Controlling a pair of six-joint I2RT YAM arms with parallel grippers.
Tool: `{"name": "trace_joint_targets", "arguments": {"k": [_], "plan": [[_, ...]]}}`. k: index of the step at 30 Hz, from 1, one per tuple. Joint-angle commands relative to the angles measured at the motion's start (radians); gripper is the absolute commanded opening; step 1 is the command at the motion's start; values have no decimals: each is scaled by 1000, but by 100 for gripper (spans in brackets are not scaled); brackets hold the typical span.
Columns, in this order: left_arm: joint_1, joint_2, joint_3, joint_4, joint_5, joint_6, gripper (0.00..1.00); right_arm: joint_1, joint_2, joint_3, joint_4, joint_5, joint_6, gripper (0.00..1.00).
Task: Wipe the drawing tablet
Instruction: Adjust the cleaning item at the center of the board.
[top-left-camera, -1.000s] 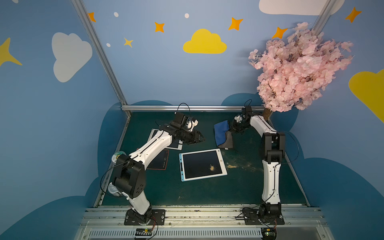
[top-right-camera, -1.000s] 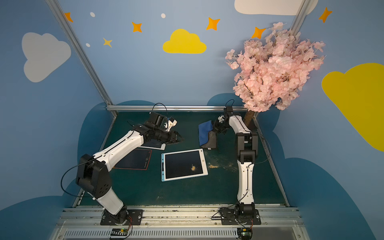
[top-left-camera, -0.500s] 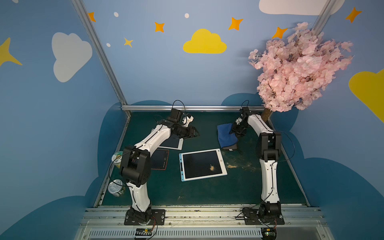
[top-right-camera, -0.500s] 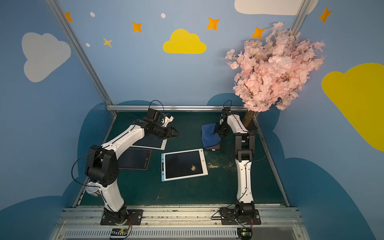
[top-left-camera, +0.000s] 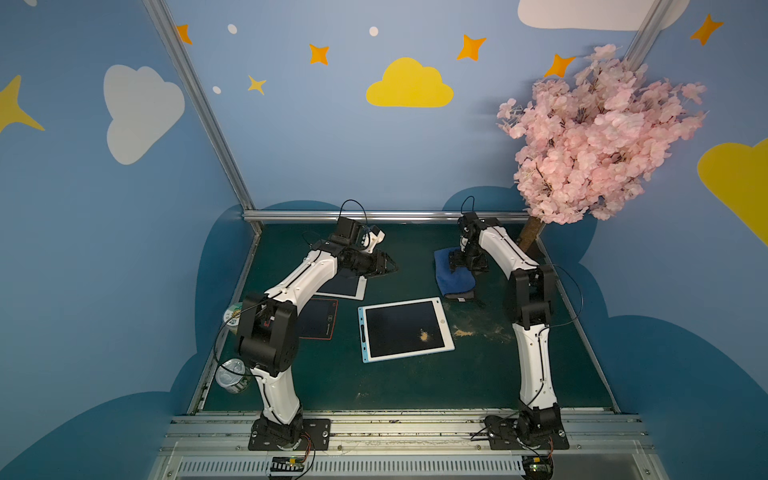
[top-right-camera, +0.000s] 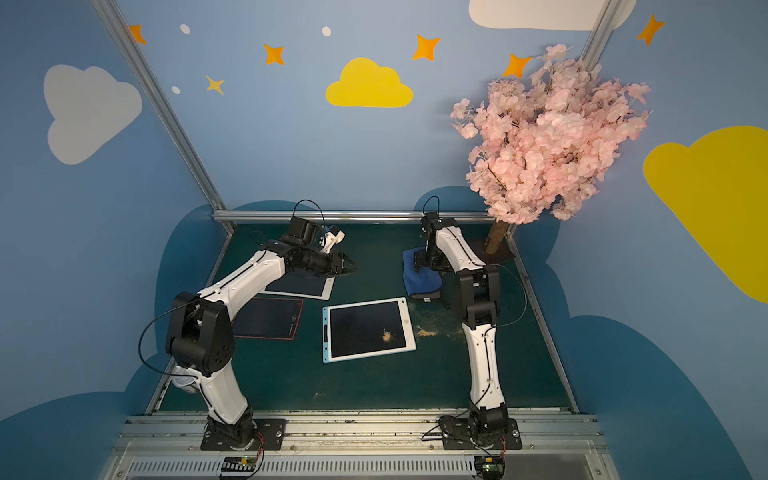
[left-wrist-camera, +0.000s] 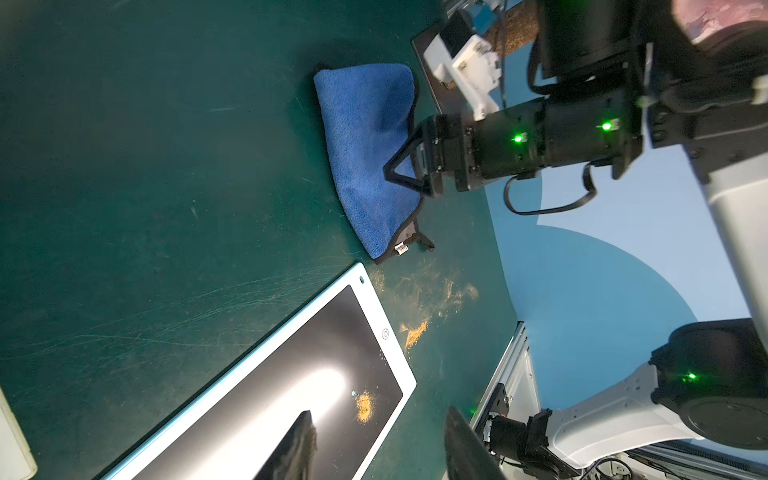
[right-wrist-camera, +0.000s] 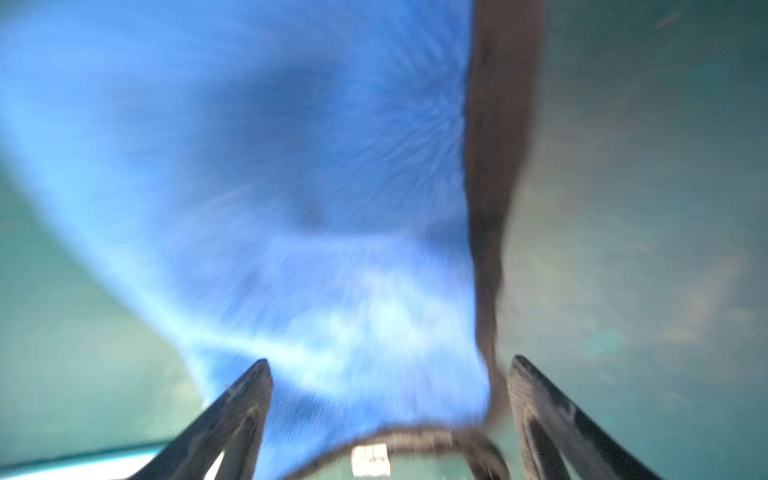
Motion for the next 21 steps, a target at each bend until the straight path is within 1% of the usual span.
{"name": "trace_joint_targets", "arguments": {"k": [1, 2, 5, 6, 8, 11, 13, 16, 21], "plan": [[8, -50, -13, 11, 24, 11, 51, 13, -70, 5, 5, 62, -44, 89], [11, -52, -15, 14, 24, 9, 50, 19, -58, 22, -2, 66, -43, 89], [12, -56, -22, 16, 24, 8, 51, 38, 2, 137, -100, 164, -2, 89], [12, -57, -24, 16, 24, 9, 51, 41, 15, 163, -115, 172, -5, 89], [12, -59, -25, 17, 25, 8, 51, 45, 26, 172, -95, 127, -13, 89], [14, -59, -25, 19, 27, 7, 50, 41, 45, 179, -66, 35, 29, 89], [17, -59, -27, 20, 31, 5, 50, 38, 59, 185, -40, -14, 29, 89], [19, -59, -29, 24, 33, 1, 51, 38, 76, 192, 2, -47, 36, 89], [22, -62, -29, 27, 37, -2, 51, 26, 133, 254, 13, -71, 70, 89]]}}
